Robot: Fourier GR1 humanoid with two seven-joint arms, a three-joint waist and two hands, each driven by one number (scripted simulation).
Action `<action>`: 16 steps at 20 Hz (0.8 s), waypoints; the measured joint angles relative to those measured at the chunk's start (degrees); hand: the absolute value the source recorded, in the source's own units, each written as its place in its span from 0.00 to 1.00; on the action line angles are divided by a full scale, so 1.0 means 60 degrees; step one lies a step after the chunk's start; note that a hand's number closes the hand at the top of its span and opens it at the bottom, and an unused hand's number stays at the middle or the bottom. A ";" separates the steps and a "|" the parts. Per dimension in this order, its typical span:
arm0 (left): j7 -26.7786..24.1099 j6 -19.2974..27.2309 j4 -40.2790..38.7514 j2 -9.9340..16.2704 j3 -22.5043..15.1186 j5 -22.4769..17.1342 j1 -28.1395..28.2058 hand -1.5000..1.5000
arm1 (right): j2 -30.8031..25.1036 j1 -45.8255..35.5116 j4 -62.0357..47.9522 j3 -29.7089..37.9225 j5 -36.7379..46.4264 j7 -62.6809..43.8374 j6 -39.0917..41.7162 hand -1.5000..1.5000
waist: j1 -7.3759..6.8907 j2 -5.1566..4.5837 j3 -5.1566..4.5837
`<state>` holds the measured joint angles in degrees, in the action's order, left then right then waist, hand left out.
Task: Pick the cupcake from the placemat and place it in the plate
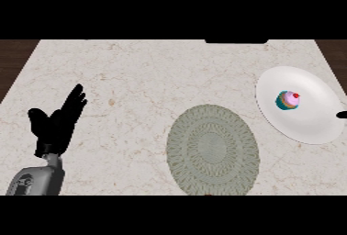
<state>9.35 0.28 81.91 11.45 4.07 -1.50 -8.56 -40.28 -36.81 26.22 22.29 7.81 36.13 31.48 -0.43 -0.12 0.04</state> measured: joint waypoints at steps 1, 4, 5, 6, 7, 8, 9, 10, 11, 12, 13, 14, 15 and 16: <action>0.0046 0.0025 0.0078 -0.0038 -0.0053 0.0041 0.0041 0.50 | -0.0069 0.0028 -0.0054 -0.0006 -0.0044 -0.0008 0.0071 0.00 | -0.0015 -0.0005 0.0002; 0.0045 -0.0027 0.0165 -0.0049 -0.0073 0.0051 0.0140 0.50 | -0.0247 0.0200 -0.0174 -0.0018 -0.0129 0.0169 0.0057 0.00 | -0.0051 -0.0021 0.0008; 0.0062 -0.0036 0.0212 -0.0054 -0.0102 0.0073 0.0135 0.50 | -0.0395 0.0132 -0.0302 0.0023 -0.0183 0.0133 0.0100 0.00 | -0.0076 -0.0032 0.0013; 0.0059 -0.0028 0.0128 -0.0053 -0.0087 0.0091 0.0047 0.50 | -0.0415 0.0165 -0.0372 0.0019 -0.0195 0.0239 0.0046 0.00 | -0.0083 -0.0042 0.0012; 0.0056 -0.0035 0.0111 -0.0048 -0.0056 0.0075 0.0033 0.50 | -0.0455 0.0216 -0.0433 -0.0005 -0.0190 0.0334 0.0010 0.00 | -0.0095 -0.0049 0.0015; 0.0009 -0.0112 -0.0042 -0.0014 -0.0001 0.0025 -0.0044 0.50 | -0.0524 0.0197 -0.0473 -0.0018 -0.0205 0.0353 0.0016 0.00 | -0.0094 -0.0057 0.0017; -0.0037 -0.0149 -0.0187 0.0040 0.0073 0.0001 -0.0192 0.50 | -0.0558 0.0249 -0.0553 -0.0031 -0.0199 0.0460 -0.0050 0.00 | -0.0099 -0.0070 0.0017; -0.0033 -0.0084 -0.0186 -0.0043 0.0022 0.0046 -0.0216 0.50 | -0.0635 0.0284 -0.0630 -0.0045 -0.0197 0.0524 -0.0067 0.00 | -0.0114 -0.0076 0.0022; 0.0017 -0.0008 -0.0163 -0.0120 -0.0042 0.0104 -0.0276 0.50 | -0.0726 0.0362 -0.0643 -0.0072 -0.0195 0.0607 -0.0058 0.00 | -0.0111 -0.0077 0.0024; 0.0058 -0.0034 -0.0114 -0.0116 -0.0057 0.0096 -0.0277 0.50 | -0.0820 0.0385 -0.0753 -0.0065 -0.0195 0.0673 -0.0111 0.00 | -0.0150 -0.0089 0.0030; 0.0076 -0.0131 -0.0113 -0.0037 -0.0014 0.0045 -0.0251 0.50 | -0.0877 0.0396 -0.0802 -0.0078 -0.0204 0.0700 -0.0118 0.00 | -0.0162 -0.0090 0.0031; 0.0027 -0.0163 -0.0168 -0.0008 0.0030 0.0025 -0.0256 0.50 | -0.0900 0.0400 -0.0868 -0.0086 -0.0206 0.0764 -0.0177 0.00 | -0.0178 -0.0097 0.0033; 0.0093 -0.0145 -0.0100 -0.0009 0.0032 0.0024 -0.0262 0.50 | -0.1001 0.0430 -0.0924 -0.0086 -0.0220 0.0806 -0.0167 0.00 | -0.0191 -0.0099 0.0036; 0.0107 -0.0088 -0.0184 -0.0055 -0.0002 0.0086 -0.0351 0.50 | -0.1039 0.0412 -0.0991 -0.0097 -0.0210 0.0854 -0.0239 0.00 | -0.0187 -0.0104 0.0037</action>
<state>9.99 -0.25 80.80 11.12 4.06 -0.98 -10.67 -46.51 -34.34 20.27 21.71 6.55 41.26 30.05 -1.56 -0.74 0.26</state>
